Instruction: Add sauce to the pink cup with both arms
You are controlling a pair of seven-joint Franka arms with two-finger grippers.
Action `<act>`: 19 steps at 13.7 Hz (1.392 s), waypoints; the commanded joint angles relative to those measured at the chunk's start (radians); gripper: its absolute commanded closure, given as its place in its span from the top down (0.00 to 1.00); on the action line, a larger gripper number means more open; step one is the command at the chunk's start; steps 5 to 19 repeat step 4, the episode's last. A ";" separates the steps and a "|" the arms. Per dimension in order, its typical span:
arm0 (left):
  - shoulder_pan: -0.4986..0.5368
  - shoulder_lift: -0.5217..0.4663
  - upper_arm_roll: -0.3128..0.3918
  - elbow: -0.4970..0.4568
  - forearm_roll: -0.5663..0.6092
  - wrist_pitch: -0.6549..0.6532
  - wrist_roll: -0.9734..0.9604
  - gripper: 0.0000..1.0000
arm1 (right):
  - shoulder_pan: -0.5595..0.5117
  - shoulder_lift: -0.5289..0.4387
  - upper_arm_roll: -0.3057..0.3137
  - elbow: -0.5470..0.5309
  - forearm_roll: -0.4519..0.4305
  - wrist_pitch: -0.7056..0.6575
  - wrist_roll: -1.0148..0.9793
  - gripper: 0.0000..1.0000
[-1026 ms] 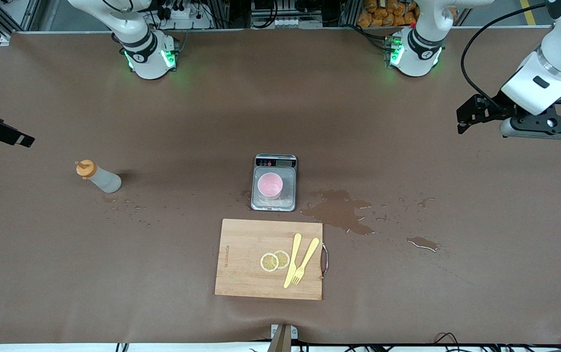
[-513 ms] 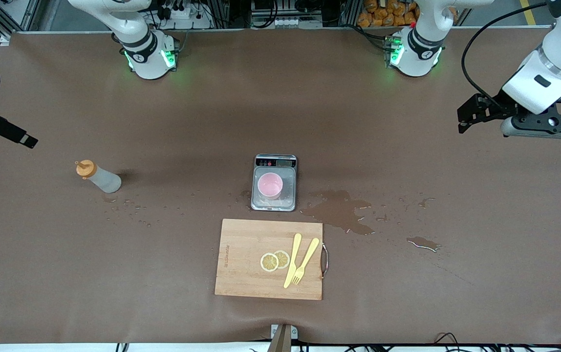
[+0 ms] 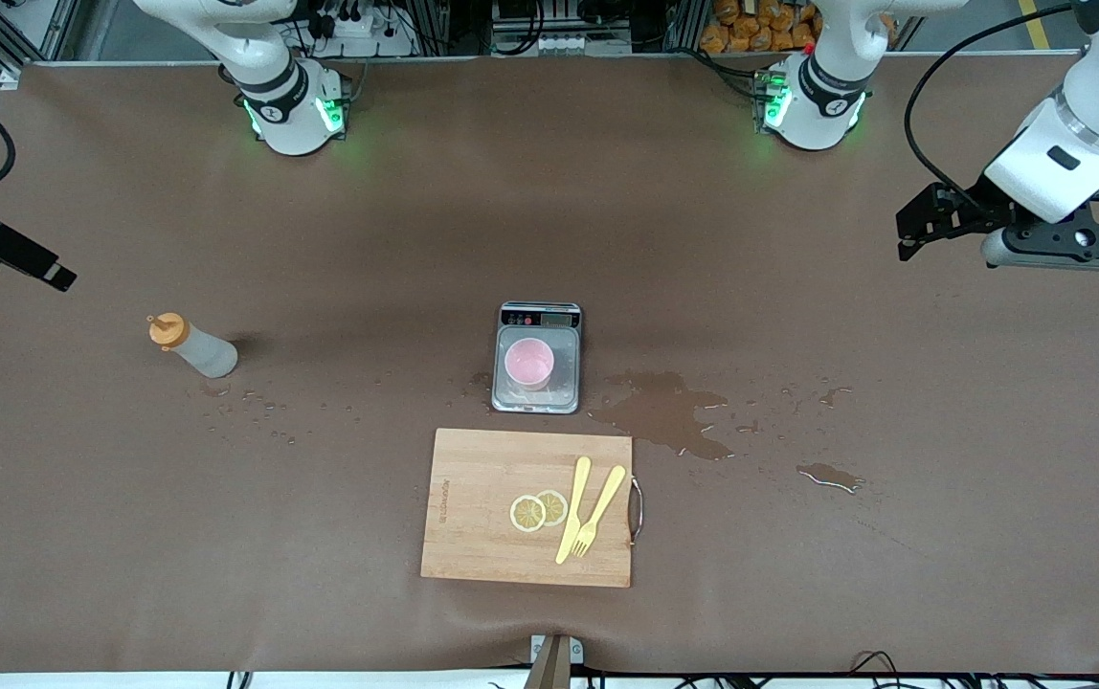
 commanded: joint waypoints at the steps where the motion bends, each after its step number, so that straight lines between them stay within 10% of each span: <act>1: 0.008 -0.024 -0.005 -0.008 0.020 -0.016 -0.001 1.00 | -0.024 -0.024 0.023 -0.013 -0.037 0.006 -0.052 1.00; 19: 0.007 -0.024 -0.004 -0.008 0.020 -0.016 -0.002 1.00 | -0.027 -0.024 0.023 -0.018 -0.043 0.017 -0.118 1.00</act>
